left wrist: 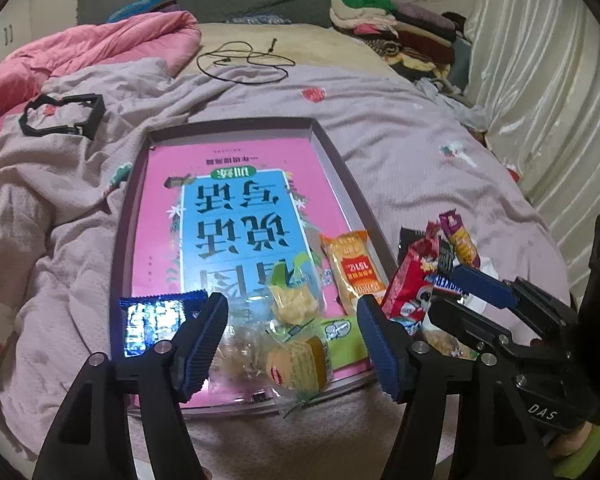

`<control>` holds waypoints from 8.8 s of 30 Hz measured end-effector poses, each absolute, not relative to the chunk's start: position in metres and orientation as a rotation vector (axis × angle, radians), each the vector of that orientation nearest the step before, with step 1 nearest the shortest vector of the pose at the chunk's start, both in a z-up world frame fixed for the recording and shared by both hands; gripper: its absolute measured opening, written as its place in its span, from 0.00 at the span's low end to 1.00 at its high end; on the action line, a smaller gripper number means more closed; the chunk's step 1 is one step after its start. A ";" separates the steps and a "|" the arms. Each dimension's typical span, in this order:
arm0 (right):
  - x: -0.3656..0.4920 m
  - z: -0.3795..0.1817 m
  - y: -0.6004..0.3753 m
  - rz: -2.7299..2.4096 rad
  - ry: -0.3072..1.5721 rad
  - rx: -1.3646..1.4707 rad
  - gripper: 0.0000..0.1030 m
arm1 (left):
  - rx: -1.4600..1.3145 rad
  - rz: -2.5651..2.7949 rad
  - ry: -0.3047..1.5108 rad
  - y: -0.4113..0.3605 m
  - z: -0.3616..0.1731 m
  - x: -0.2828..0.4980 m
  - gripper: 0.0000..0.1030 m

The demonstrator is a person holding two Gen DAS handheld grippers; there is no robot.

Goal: Organize snacks
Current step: 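Lower red candy bag onto tray with right tool while left releases cake there, then withdraw both open tools from the tray toward the remaining snacks, then grasp clear wrapped pastry packet with left tool while right grasps purple biscuit bar, then carry pastry packet with left tool while right carries purple bar toward the tray, then lower purple bar onto tray and open right tool while left lowers pastry packet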

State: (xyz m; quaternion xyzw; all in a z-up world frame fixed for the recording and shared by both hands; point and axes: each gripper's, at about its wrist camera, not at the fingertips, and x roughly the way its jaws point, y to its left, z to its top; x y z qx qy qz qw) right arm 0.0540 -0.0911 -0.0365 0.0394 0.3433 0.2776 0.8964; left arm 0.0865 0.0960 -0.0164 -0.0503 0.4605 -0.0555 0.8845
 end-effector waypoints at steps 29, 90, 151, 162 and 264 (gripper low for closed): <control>0.051 -0.011 -0.160 0.440 0.628 0.103 0.59 | -0.046 -0.195 0.888 0.053 0.026 0.068 0.75; 0.099 -0.071 -0.188 0.374 0.814 -0.011 0.52 | 0.141 -0.375 1.156 -0.083 -0.067 0.077 0.75; 0.089 -0.052 -0.205 0.377 0.699 0.096 0.22 | -0.059 -0.350 1.109 -0.052 -0.029 0.077 0.54; 0.072 -0.038 -0.188 0.441 0.662 0.078 0.22 | -0.083 -0.323 1.081 -0.036 -0.018 0.071 0.54; 0.059 -0.051 -0.005 0.647 0.751 -0.146 0.22 | -0.171 0.098 0.985 0.148 -0.043 0.073 0.54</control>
